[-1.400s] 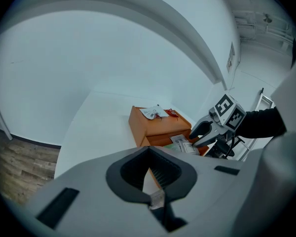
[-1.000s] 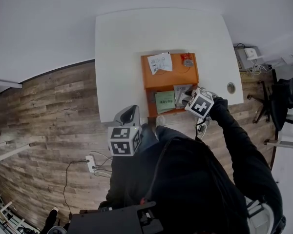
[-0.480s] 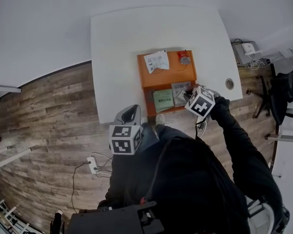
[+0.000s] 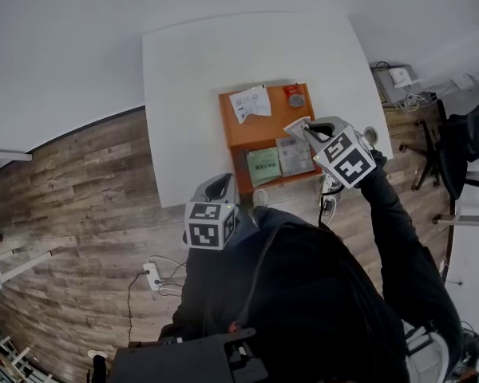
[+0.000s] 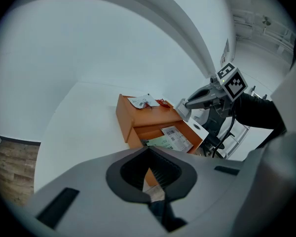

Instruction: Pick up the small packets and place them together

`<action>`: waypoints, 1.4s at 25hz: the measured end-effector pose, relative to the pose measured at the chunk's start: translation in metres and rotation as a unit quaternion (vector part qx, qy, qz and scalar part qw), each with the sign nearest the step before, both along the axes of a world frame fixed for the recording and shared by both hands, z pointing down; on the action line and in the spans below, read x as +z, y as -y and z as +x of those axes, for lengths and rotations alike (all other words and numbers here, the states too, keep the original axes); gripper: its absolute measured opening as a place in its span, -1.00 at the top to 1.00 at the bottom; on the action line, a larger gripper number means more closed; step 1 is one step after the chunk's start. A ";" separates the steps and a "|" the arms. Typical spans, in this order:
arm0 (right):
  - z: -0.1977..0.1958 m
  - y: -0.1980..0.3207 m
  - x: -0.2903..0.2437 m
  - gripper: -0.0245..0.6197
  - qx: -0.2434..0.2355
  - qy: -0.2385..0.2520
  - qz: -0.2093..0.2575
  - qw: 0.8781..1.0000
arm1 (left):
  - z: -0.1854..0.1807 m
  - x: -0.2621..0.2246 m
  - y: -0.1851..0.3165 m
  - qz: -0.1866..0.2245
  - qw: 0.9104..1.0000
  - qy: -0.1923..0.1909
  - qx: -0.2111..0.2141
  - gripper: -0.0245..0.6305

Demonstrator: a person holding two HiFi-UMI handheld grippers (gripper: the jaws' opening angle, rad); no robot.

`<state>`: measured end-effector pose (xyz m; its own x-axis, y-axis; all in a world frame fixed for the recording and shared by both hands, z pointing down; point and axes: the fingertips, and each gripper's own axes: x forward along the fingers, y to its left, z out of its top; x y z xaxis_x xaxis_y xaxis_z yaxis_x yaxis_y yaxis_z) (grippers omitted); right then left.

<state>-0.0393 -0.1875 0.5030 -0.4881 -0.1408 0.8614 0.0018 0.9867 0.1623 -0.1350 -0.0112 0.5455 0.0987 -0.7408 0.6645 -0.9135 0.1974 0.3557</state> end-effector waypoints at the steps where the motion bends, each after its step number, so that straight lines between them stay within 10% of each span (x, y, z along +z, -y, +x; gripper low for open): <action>1: -0.004 0.007 -0.004 0.86 0.004 0.007 0.009 1.000 | 0.002 0.001 0.001 -0.001 1.000 -0.002 0.003 0.93; 21: -0.076 0.053 0.016 0.86 0.065 0.051 -0.037 0.996 | 0.011 0.015 0.016 -0.017 0.999 -0.018 0.028 0.93; 35: -0.066 0.043 -0.028 0.57 0.010 0.075 -0.031 0.997 | 0.011 0.019 0.024 -0.017 0.999 -0.030 0.022 0.93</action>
<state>-0.1049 -0.2305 0.4754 -0.6096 -0.1003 0.7863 -0.0369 0.9945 0.0983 -0.1241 -0.0353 0.5647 0.1715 -0.7123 0.6806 -0.8989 0.1696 0.4040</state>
